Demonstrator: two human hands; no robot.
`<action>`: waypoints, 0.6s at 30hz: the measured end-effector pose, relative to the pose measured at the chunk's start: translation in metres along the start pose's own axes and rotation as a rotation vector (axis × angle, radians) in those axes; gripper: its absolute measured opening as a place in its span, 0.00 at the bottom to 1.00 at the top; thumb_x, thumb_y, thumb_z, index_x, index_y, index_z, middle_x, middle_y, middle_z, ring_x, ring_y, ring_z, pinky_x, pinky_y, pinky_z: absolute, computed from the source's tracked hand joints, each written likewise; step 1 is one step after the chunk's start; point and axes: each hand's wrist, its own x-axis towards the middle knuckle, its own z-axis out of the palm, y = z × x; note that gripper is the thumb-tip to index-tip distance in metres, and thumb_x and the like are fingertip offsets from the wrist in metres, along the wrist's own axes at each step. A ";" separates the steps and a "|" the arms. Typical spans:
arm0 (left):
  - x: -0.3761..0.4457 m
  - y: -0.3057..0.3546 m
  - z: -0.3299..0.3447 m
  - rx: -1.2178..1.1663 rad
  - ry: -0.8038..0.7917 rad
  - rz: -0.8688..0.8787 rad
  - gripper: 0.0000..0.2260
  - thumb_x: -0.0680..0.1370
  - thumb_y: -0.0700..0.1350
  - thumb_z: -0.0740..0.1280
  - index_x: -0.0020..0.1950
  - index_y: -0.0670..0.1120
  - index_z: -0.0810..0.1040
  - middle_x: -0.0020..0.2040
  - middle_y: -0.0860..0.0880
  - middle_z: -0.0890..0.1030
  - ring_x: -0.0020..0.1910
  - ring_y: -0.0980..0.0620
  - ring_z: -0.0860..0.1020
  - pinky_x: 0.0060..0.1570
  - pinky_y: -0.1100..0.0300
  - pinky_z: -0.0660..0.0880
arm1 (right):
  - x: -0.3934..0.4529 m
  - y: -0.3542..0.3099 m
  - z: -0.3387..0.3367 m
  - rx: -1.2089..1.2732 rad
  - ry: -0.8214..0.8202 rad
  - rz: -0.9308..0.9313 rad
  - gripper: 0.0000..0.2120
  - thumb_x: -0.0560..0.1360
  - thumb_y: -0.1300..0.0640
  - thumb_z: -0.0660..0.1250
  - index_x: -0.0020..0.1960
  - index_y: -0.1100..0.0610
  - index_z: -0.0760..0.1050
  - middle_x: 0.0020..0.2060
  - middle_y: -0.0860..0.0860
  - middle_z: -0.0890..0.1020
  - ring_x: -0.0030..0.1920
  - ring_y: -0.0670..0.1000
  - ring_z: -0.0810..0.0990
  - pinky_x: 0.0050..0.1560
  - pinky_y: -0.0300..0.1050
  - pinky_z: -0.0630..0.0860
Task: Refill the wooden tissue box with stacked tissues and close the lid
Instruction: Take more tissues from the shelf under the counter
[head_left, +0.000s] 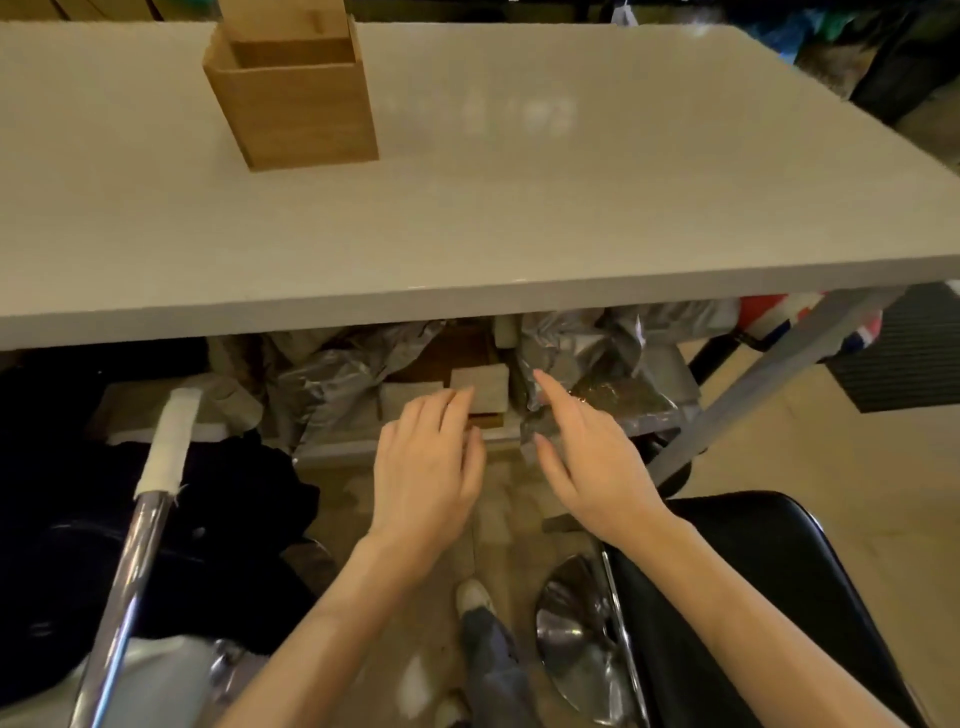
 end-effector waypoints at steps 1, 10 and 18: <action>0.001 -0.003 0.005 0.004 -0.063 -0.035 0.18 0.76 0.48 0.58 0.64 0.45 0.72 0.60 0.46 0.78 0.60 0.47 0.75 0.53 0.53 0.73 | 0.002 0.003 0.003 0.027 -0.078 0.031 0.28 0.78 0.53 0.58 0.74 0.54 0.51 0.64 0.53 0.74 0.60 0.52 0.75 0.60 0.49 0.72; 0.037 -0.043 0.051 -0.053 -0.390 -0.255 0.12 0.78 0.47 0.58 0.58 0.48 0.74 0.47 0.45 0.81 0.46 0.45 0.79 0.45 0.52 0.77 | 0.062 0.046 0.055 0.267 -0.460 0.290 0.27 0.77 0.54 0.60 0.73 0.56 0.55 0.55 0.56 0.78 0.51 0.52 0.77 0.54 0.48 0.74; 0.096 -0.103 0.137 0.012 -0.427 -0.309 0.12 0.78 0.47 0.57 0.59 0.47 0.73 0.55 0.44 0.78 0.53 0.45 0.77 0.49 0.54 0.74 | 0.147 0.111 0.136 0.401 -0.447 0.486 0.24 0.75 0.53 0.64 0.69 0.54 0.63 0.64 0.57 0.74 0.60 0.56 0.75 0.57 0.44 0.72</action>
